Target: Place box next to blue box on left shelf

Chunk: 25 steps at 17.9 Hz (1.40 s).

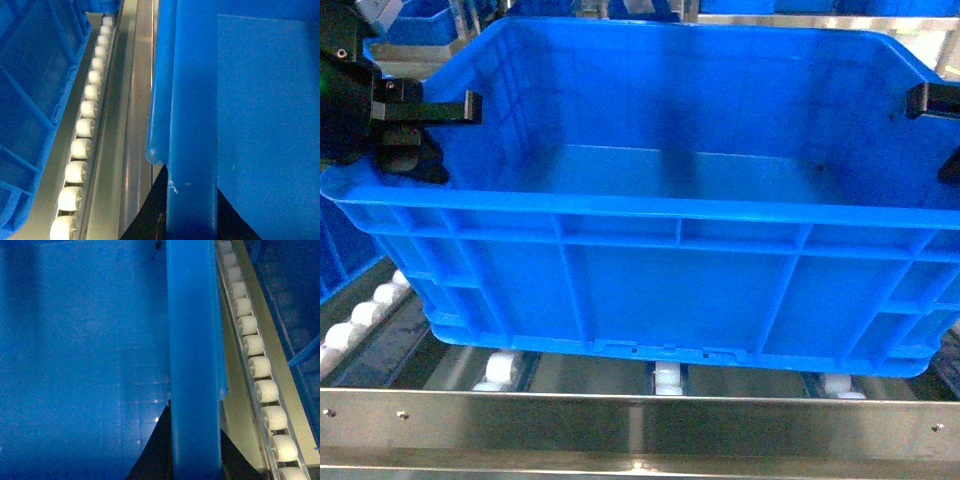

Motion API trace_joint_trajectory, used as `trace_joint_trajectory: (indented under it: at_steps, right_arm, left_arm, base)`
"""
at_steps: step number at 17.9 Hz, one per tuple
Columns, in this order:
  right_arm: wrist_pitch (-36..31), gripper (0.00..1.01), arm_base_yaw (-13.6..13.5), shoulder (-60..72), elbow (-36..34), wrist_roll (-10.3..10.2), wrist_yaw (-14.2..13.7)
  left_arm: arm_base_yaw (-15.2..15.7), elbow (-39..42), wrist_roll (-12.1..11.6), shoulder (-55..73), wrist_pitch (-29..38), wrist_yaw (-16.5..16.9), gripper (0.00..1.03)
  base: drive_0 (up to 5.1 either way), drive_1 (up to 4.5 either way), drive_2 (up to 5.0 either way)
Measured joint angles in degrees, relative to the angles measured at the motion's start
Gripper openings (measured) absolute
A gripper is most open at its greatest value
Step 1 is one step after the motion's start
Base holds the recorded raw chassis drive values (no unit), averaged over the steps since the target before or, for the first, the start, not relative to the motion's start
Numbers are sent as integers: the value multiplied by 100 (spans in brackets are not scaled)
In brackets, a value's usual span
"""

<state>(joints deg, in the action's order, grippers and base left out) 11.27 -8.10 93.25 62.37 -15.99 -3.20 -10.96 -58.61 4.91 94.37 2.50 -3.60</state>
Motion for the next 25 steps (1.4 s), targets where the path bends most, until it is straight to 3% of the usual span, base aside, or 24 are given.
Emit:
trace_joint_trajectory:
  at_steps: [5, 9, 12, 14, 17, 21, 25]
  right_arm:
    - [151, 8, 107, 612, 332, 109, 260]
    - [308, 8, 111, 796, 623, 155, 212]
    - [96, 27, 90, 798, 625, -442, 177]
    - [-46, 47, 24, 793, 625, -717, 210]
    - [-234, 69, -17, 721, 614, -774, 271]
    - [-479, 100, -96, 474, 520, -839, 356]
    - [-802, 98, -103, 365, 330, -841, 186]
  left_arm:
    - [-22, -267, 317, 417, -581, -52, 6]
    - [-22, -643, 455, 662, -1051, -55, 6]
    - [-116, -527, 741, 680, -629, -330, 27]
    - [-173, -409, 1047, 684, -39, -466, 46]
    - [-229, -334, 1303, 647, 520, -616, 69]
    - [-234, -264, 1458, 533, 1104, -680, 100]
    - [-164, -170, 1423, 221, 1543, -796, 98]
  base:
    - [0, 0, 0]
    - [0, 0, 0]
    - [0, 0, 0]
    - [0, 0, 0]
    - [0, 0, 0]
    - [0, 0, 0]
    - [0, 0, 0]
